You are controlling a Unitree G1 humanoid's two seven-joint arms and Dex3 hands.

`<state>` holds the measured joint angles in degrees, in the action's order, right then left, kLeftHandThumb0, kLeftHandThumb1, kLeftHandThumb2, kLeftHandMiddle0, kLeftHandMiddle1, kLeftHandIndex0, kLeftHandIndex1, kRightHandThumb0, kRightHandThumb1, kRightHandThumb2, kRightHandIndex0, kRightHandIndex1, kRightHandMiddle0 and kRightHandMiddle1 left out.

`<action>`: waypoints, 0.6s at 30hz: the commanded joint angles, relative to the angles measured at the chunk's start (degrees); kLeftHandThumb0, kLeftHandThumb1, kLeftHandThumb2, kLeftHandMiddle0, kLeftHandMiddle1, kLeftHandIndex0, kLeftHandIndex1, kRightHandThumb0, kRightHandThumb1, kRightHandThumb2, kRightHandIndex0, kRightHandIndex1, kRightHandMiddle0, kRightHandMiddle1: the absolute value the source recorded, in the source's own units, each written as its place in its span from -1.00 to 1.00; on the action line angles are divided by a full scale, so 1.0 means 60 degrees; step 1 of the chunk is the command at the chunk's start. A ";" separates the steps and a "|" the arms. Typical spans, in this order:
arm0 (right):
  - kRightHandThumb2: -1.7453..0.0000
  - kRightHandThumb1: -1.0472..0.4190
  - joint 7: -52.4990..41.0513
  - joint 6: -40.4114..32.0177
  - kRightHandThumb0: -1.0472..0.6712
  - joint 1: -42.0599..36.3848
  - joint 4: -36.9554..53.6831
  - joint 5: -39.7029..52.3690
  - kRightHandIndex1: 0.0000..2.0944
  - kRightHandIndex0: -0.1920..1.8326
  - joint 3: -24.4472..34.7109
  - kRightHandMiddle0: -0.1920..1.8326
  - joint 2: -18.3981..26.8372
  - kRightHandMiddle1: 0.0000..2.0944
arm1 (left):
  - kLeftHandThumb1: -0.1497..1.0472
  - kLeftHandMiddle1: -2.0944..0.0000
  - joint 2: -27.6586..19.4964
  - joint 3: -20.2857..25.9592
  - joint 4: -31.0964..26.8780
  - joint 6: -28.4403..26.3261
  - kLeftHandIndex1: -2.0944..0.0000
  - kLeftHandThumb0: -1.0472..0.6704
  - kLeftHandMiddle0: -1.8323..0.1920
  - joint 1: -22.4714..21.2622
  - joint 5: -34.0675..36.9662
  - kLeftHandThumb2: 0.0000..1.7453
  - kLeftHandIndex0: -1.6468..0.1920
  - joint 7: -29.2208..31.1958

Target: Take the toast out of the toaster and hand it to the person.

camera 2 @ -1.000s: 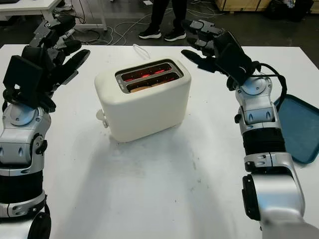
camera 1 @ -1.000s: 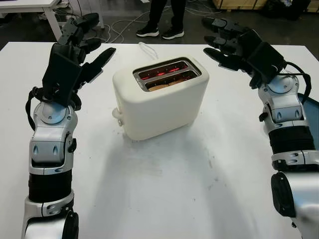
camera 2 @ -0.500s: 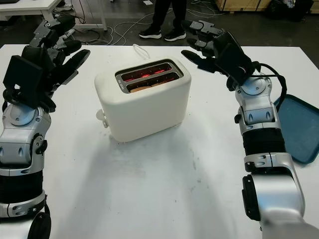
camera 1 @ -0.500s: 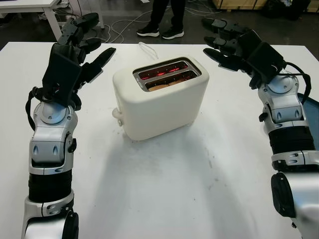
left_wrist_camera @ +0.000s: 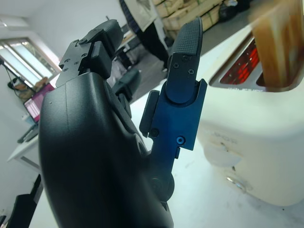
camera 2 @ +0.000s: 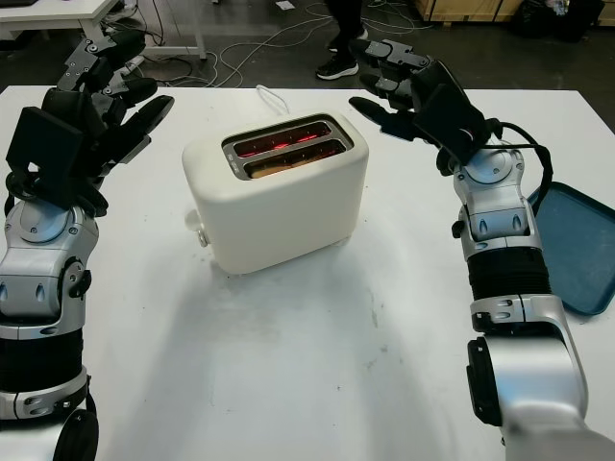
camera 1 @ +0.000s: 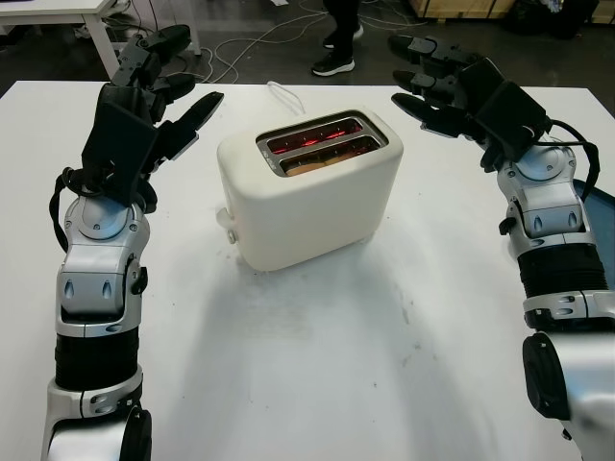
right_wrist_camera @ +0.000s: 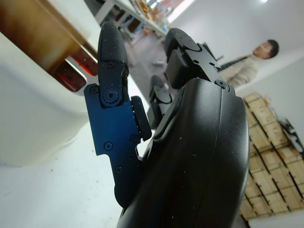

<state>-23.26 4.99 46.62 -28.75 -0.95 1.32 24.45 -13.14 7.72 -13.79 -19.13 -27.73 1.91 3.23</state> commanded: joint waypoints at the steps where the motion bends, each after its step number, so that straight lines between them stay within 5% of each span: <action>1: 0.66 -0.83 0.0001 0.0118 -0.49 -0.0025 -0.0025 -0.0100 -0.98 -0.42 -0.0052 -0.42 0.0045 -0.99 | 0.79 0.13 0.0029 -0.0040 -0.0007 0.0027 0.42 -0.37 0.81 -0.0042 -0.0015 -0.93 0.68 -0.0026; 12: 0.67 -0.83 -0.0032 0.0045 -0.50 -0.0075 0.0057 0.0018 -0.98 -0.42 0.0009 -0.42 -0.0009 -0.99 | 0.78 0.16 0.0020 -0.0060 -0.0074 -0.0089 0.42 -0.38 0.81 0.0050 -0.0086 -0.93 0.69 -0.0094; 18: 0.94 -0.78 -0.0139 0.0894 -0.45 0.0415 -0.0681 0.0411 -0.94 -0.36 0.0326 -0.35 -0.0113 -0.97 | 0.79 0.15 0.0000 -0.0044 -0.0062 -0.0060 0.42 -0.37 0.81 0.0081 -0.0055 -0.93 0.68 -0.0051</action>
<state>-23.92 7.63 47.16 -31.50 0.95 2.45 23.88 -13.12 7.65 -13.80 -19.19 -27.67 1.89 3.13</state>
